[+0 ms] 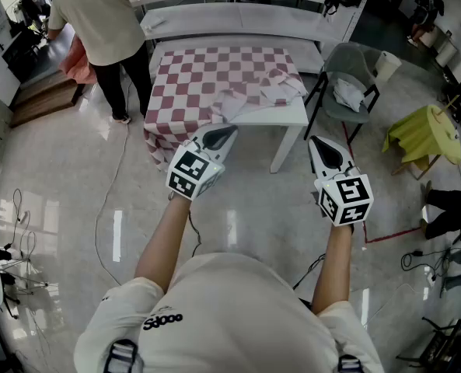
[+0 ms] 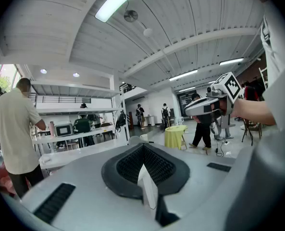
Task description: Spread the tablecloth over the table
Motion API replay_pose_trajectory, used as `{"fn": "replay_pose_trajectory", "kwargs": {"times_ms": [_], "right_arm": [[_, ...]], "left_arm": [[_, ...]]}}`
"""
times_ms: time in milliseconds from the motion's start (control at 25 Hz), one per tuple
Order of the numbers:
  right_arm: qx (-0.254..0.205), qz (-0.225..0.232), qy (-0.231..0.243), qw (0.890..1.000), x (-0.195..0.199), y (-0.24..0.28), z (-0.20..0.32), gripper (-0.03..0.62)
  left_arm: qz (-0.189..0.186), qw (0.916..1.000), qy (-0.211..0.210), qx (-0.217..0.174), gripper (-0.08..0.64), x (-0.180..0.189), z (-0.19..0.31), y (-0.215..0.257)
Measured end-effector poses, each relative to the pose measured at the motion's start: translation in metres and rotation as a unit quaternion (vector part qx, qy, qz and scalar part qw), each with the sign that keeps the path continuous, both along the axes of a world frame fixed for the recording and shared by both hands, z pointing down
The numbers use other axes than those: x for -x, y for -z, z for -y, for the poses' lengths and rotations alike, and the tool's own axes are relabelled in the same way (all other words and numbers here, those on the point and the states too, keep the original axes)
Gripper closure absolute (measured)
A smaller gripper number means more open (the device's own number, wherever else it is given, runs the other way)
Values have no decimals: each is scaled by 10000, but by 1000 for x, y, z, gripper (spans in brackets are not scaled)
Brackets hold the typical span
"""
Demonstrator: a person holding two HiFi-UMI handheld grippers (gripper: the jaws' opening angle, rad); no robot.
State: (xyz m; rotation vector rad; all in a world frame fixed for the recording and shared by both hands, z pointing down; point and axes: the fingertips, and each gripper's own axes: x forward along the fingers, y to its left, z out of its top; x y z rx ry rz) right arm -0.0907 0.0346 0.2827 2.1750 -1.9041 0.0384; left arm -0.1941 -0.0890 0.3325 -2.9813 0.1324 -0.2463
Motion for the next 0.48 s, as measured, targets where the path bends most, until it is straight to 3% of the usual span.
{"fn": "replay_pose_trajectory", "kwargs": {"times_ms": [480], "right_arm": [[-27, 196, 18, 9998, -24, -7, -21, 569]], "left_arm": [[165, 9997, 168, -59, 534, -16, -21, -3]]}}
